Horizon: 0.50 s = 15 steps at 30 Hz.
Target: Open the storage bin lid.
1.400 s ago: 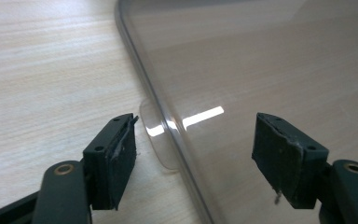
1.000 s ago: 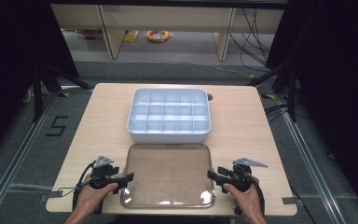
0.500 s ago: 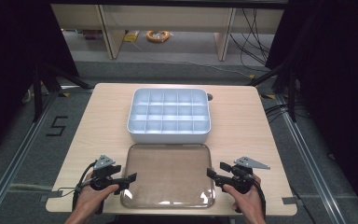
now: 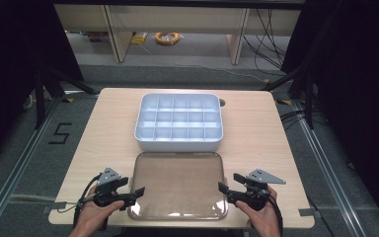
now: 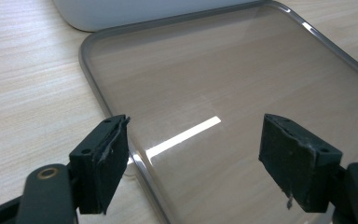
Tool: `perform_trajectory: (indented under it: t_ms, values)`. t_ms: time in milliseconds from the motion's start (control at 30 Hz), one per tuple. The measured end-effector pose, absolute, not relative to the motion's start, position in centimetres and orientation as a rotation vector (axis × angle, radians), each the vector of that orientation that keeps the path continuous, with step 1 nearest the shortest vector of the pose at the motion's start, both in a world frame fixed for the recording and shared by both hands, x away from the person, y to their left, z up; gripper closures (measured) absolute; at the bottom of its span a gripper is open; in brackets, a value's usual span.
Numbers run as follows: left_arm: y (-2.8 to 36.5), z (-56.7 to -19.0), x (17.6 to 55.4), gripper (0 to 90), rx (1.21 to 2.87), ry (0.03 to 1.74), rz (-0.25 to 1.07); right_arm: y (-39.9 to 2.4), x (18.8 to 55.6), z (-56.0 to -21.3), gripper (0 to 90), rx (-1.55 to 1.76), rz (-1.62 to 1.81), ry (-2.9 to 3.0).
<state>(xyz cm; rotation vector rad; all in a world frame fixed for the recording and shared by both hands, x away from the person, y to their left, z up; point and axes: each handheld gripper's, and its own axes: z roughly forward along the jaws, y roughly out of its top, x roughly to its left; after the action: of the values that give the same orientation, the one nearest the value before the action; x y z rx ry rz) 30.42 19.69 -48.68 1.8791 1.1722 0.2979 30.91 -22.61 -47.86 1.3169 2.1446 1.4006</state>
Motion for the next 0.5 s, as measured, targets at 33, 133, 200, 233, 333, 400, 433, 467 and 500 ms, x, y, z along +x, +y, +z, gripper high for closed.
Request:
perform_trajectory:
  t_ms: [33,133,200,233,333,400,433,467,500]
  values:
    - [19.6,-48.7,30.3,23.3,1.873,1.169,0.295,-22.5,30.8,-47.8,26.0,1.323,1.424,2.146]
    - [19.7,-48.5,29.8,22.8,1.873,1.148,0.298,-22.3,30.4,-47.8,23.0,1.319,1.445,2.157]
    - [19.7,-48.4,29.6,22.6,1.871,1.139,0.300,-22.1,30.1,-47.8,21.7,1.314,1.434,2.156]
    - [19.7,-48.4,29.4,22.6,1.873,1.143,0.298,-22.1,30.1,-47.8,21.3,1.276,1.425,2.153]
    - [19.8,-48.4,29.0,21.9,1.882,1.135,0.293,-22.0,29.6,-47.8,19.7,1.286,1.432,2.164]
    - [19.8,-48.5,28.8,21.6,1.881,1.134,0.299,-21.8,29.2,-47.7,18.7,1.307,1.442,2.167]
    - [20.0,-48.4,28.7,21.2,1.904,1.127,0.299,-21.9,29.1,-47.7,18.7,1.290,1.437,2.176]
    - [19.9,-48.4,28.5,20.8,1.891,1.127,0.298,-22.0,29.1,-47.7,18.7,1.258,1.430,2.172]
    - [19.8,-48.5,28.5,20.6,1.887,1.121,0.304,-22.0,29.0,-47.7,18.5,1.247,1.451,2.168]
